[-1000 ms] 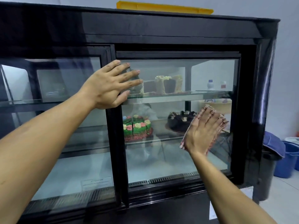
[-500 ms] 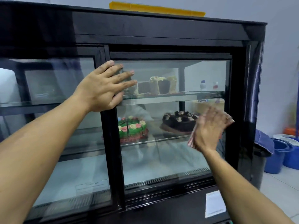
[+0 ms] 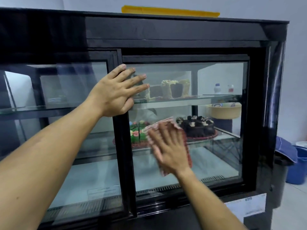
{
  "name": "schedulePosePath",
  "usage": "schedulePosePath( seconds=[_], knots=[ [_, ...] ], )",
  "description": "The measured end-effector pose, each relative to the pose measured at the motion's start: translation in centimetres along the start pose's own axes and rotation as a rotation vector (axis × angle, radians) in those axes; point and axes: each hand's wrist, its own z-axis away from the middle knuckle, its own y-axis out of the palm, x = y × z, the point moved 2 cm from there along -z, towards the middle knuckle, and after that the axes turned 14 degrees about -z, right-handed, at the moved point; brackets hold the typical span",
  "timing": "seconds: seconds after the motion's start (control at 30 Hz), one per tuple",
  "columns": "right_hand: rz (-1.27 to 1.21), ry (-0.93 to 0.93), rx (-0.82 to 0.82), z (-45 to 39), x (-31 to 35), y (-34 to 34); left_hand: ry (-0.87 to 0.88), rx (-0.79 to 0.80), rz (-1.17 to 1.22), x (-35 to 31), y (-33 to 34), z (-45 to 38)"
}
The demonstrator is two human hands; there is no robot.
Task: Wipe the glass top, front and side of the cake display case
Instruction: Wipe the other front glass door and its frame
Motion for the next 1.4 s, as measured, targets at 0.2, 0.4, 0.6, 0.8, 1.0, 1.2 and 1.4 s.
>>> schedulePosePath(
  seconds=[0.2,0.4,0.6,0.8,1.0,1.2,1.4],
  knots=[
    [-0.097,0.862,-0.268,5.2,-17.5,-7.2,-0.015,-0.026,0.001,-0.3,0.1,0.0],
    [-0.121,0.922,-0.389,4.7,-11.5,-4.2,-0.025,-0.008,-0.004,-0.5,0.2,-0.1],
    [-0.149,0.283,-0.113,2.6,5.6,3.2,-0.031,0.007,-0.015,-0.4,-0.1,0.0],
    [-0.121,0.173,-0.163,-3.4,5.9,3.2,-0.038,0.051,-0.053,-0.6,-0.2,-0.1],
    [-0.162,0.237,-0.024,10.3,8.6,7.8,-0.055,0.1,-0.086,-1.3,-0.2,-0.1],
    [-0.134,0.028,-0.001,7.3,6.7,5.6,-0.067,0.12,-0.114,-1.8,-0.1,0.0],
    [-0.025,0.365,-0.274,3.6,-7.7,-1.4,-0.068,0.124,-0.101,-3.1,-0.3,0.3]
  ],
)
